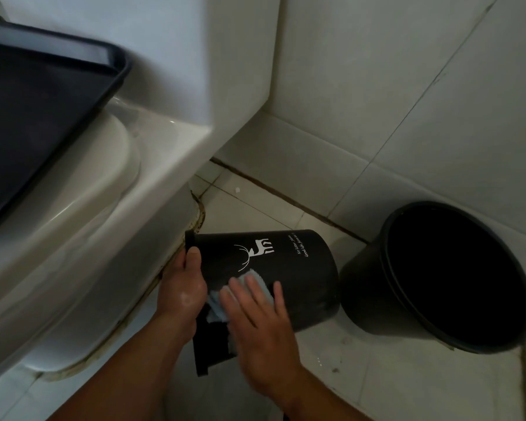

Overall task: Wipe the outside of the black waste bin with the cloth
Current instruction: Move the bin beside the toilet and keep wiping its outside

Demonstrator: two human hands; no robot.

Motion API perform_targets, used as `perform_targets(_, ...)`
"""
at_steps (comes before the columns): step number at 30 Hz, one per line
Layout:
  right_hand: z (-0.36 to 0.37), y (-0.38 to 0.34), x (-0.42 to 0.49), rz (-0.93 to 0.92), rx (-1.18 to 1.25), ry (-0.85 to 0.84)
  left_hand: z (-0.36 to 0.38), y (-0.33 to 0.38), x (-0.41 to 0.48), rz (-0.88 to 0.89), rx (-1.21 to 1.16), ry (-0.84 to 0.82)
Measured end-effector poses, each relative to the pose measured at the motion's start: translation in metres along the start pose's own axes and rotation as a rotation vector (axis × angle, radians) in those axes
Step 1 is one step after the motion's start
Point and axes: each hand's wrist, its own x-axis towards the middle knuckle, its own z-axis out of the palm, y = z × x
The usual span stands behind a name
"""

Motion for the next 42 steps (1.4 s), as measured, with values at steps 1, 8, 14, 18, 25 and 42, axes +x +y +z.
perform_targets(1,-0.002,0.012,0.002,-0.057,-0.054,-0.025,-0.001,-0.001,0.002,0.005,-0.003,-0.019)
perform_targets(8,-0.025,0.109,0.015,0.628,-0.026,0.025,0.003,0.02,0.004,-0.069,-0.068,-0.07)
perform_targets(14,-0.029,0.102,0.044,0.691,-0.027,0.046,-0.008,0.012,-0.038,0.016,-0.025,-0.124)
perform_targets(18,-0.04,0.097,0.069,0.633,-0.103,-0.024,-0.007,0.002,-0.044,0.003,-0.013,-0.138)
perform_targets(25,-0.037,0.03,0.09,0.172,0.05,-0.153,-0.003,0.009,-0.041,-0.13,-0.116,-0.166)
perform_targets(42,-0.028,0.013,0.066,0.101,0.132,-0.118,-0.005,0.017,-0.029,-0.197,-0.122,-0.161)
